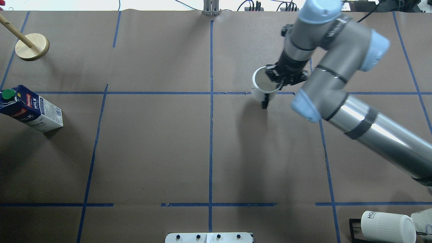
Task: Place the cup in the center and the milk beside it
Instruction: 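Carry the white mug with the right gripper to the table center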
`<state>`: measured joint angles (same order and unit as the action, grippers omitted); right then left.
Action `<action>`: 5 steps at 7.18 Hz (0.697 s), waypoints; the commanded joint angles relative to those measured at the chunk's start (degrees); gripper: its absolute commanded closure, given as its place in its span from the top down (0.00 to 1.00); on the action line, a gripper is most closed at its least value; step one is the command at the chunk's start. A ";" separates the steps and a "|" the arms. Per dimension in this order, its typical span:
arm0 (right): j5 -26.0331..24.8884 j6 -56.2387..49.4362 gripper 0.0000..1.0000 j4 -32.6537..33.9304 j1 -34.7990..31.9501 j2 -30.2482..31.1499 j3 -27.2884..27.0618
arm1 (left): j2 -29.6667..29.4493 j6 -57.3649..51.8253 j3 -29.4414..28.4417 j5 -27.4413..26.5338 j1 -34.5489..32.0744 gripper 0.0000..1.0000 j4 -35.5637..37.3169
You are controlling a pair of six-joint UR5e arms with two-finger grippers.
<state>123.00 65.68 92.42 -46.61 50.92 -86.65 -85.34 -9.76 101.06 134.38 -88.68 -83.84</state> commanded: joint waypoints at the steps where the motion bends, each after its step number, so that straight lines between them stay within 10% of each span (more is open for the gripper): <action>1: -3.02 9.62 0.00 -0.05 4.85 -7.12 5.85 | 0.00 0.00 -0.07 -0.09 0.00 1.00 0.00; 5: -6.27 13.94 0.00 -6.54 7.49 -9.69 11.41 | 0.00 0.00 -0.16 -0.09 0.00 1.00 0.08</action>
<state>117.61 77.90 88.44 -39.83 41.73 -76.73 -85.34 -9.76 100.96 134.36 -88.68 -83.79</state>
